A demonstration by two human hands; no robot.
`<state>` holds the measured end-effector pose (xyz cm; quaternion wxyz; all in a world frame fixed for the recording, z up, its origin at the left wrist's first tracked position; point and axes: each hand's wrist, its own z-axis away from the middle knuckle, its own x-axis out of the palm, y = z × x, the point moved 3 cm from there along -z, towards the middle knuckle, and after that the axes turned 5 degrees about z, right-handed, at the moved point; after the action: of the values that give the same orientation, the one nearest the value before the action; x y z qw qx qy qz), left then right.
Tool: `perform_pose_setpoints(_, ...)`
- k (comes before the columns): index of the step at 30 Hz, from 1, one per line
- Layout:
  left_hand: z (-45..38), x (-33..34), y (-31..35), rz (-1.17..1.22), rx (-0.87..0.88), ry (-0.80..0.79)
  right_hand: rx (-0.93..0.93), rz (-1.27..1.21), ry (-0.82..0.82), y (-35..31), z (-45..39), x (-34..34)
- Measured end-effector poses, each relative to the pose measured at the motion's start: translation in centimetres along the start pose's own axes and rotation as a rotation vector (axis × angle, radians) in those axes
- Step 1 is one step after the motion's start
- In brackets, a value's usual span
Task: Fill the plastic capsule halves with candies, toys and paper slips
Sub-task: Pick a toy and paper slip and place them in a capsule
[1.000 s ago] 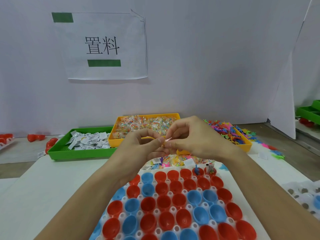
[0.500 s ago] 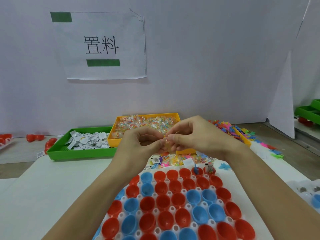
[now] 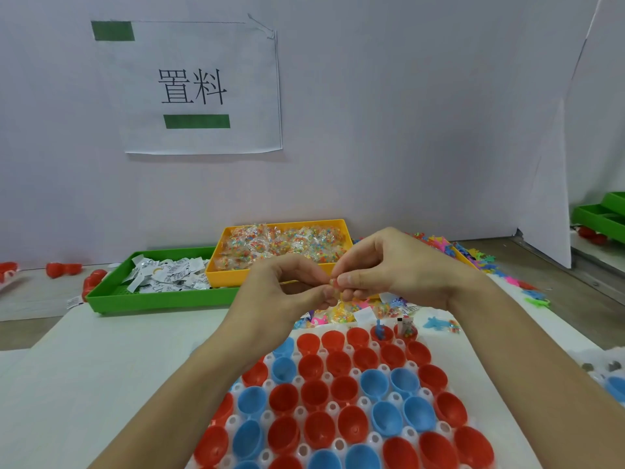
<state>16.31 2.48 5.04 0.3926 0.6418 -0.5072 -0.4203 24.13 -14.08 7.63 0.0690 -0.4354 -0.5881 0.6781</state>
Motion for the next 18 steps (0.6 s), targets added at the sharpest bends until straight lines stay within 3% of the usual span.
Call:
perform_pose_setpoints(6, 0.0, -0.2, 0.0, -0.05, -0.064, -0.031, -0.003, 0.097, 0.027, 0.5, 0.0, -0.8)
perform_pose_setpoints(13, -0.1, -1.5, 0.0, -0.098, -0.123, -0.003, 0.215, 0.5, -0.044, 2.2, 1.1, -3.2)
perform_pose_setpoints(18, -0.2, -1.9, 0.1, -0.134, -0.118, 0.018, 0.243, 0.631, -0.076, 2.3, 0.4, -2.0)
